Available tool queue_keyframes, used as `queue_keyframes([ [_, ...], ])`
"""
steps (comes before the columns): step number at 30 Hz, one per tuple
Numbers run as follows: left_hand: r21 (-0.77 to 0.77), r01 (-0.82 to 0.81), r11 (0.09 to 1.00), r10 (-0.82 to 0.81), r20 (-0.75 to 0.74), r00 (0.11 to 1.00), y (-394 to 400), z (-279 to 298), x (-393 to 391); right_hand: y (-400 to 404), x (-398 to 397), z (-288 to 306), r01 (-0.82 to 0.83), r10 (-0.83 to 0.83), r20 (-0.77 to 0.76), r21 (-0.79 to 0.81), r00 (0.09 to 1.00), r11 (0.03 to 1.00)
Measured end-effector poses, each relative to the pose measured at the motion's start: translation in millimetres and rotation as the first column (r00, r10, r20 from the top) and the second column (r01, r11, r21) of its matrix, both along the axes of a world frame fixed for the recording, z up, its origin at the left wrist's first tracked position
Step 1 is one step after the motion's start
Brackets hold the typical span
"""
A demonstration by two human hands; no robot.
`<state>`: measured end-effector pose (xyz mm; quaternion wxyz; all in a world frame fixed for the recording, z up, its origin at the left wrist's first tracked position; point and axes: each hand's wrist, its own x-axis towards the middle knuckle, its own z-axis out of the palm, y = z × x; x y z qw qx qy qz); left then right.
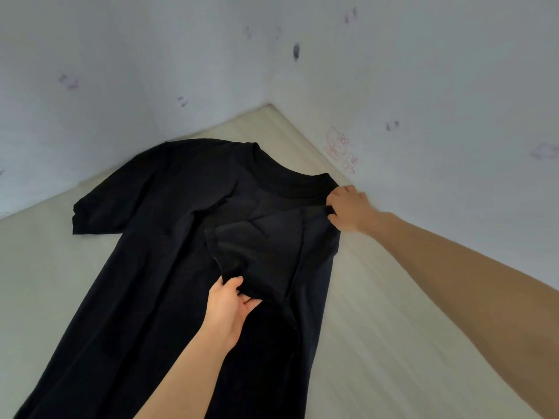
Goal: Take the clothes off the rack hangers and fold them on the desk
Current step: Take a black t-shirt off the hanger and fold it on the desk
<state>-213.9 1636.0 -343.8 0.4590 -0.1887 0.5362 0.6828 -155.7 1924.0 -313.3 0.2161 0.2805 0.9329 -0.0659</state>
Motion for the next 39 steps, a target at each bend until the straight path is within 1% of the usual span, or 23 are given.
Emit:
queue_keyframes([
  [3, -0.032, 0.038, 0.999, -0.040, -0.084, 0.996, 2.4, 2.5, -5.6, 10.2, 1.4, 11.7, -0.046, 0.047, 0.016, -0.101, 0.999, 0.994],
  [4, -0.043, 0.046, 0.998, -0.050, -0.115, 0.992, 2.8, 4.7, -7.5, 13.7, 2.2, 15.4, -0.058, 0.061, 0.021, -0.105, 0.998, 0.993],
  [6, -0.087, 0.047, 0.995, -0.061, -0.168, 0.984, 2.4, 6.3, -11.5, 19.0, 2.8, 17.3, -0.110, 0.111, 0.031, -0.029, 0.993, 0.993],
  [9, -0.274, 0.081, 0.958, -0.164, -0.299, 0.940, 0.4, 5.0, -16.7, 19.0, 1.3, 8.4, -0.194, 0.185, 0.100, 0.086, 0.978, 0.977],
  [11, -0.354, 0.085, 0.931, -0.209, -0.328, 0.921, 0.0, 5.9, -16.5, 12.6, 1.0, 2.5, -0.239, 0.222, 0.118, 0.153, 0.968, 0.959],
  [12, -0.366, 0.089, 0.926, -0.218, -0.326, 0.920, -1.4, 8.4, -14.0, 6.5, 1.6, 0.9, -0.251, 0.240, 0.079, 0.181, 0.968, 0.951],
  [14, -0.360, 0.105, 0.927, -0.228, -0.316, 0.921, -5.7, 12.0, -6.3, -12.7, 3.7, 1.0, -0.281, 0.298, -0.055, 0.201, 0.953, 0.938],
  [16, -0.371, 0.125, 0.920, -0.255, -0.324, 0.911, -15.6, 16.1, 7.4, -41.7, 8.9, 2.9, -0.376, 0.411, -0.206, 0.188, 0.888, 0.907],
  [18, -0.429, 0.154, 0.890, -0.315, -0.334, 0.888, -28.2, 17.8, 24.5, -75.6, 17.8, 5.5, -0.498, 0.525, -0.294, 0.168, 0.798, 0.851],
  [22, -0.629, 0.237, 0.741, -0.526, -0.324, 0.786, -60.8, 17.5, 64.8, -132.5, 49.9, 0.5, -0.752, 0.743, -0.268, 0.087, 0.613, 0.653],
  [25, -0.720, 0.324, 0.613, -0.691, -0.291, 0.662, -84.6, 21.4, 94.9, -161.2, 75.6, -5.1, -0.842, 0.825, -0.245, 0.055, 0.510, 0.537],
  [26, -0.745, 0.358, 0.563, -0.743, -0.266, 0.614, -91.6, 23.2, 104.1, -169.2, 82.3, -5.3, -0.857, 0.842, -0.219, 0.046, 0.493, 0.513],
  [28, -0.795, 0.386, 0.468, -0.826, -0.237, 0.512, -104.8, 27.0, 124.9, -181.1, 95.3, -4.4, -0.867, 0.864, -0.151, 0.073, 0.480, 0.494],
  [30, -0.854, 0.351, 0.384, -0.887, -0.236, 0.397, -113.0, 30.0, 144.2, -184.6, 105.2, -3.1, -0.869, 0.876, -0.082, 0.113, 0.475, 0.482],
  [32, -0.914, 0.282, 0.290, -0.938, -0.214, 0.271, -119.1, 31.9, 162.0, -185.4, 113.5, 0.8, -0.856, 0.863, -0.067, 0.111, 0.501, 0.505],
  [34, -0.958, 0.221, 0.185, -0.974, -0.148, 0.173, -122.4, 28.3, 177.9, -185.5, 118.8, 6.1, -0.835, 0.840, -0.056, 0.088, 0.540, 0.543],
  [35, -0.971, 0.190, 0.147, -0.982, -0.121, 0.144, -123.8, 26.9, 184.6, -185.4, 120.0, 8.0, -0.826, 0.831, -0.040, 0.095, 0.555, 0.556],
  [36, -0.978, 0.162, 0.130, -0.985, -0.109, 0.136, -126.9, 25.3, 190.5, -185.2, 120.5, 8.9, -0.821, 0.828, -0.024, 0.111, 0.561, 0.559],
  [39, -0.977, 0.132, 0.169, -0.971, -0.142, 0.190, -139.0, 23.0, 194.4, -181.2, 117.8, 9.0, -0.825, 0.830, 0.038, 0.137, 0.557, 0.548],
])
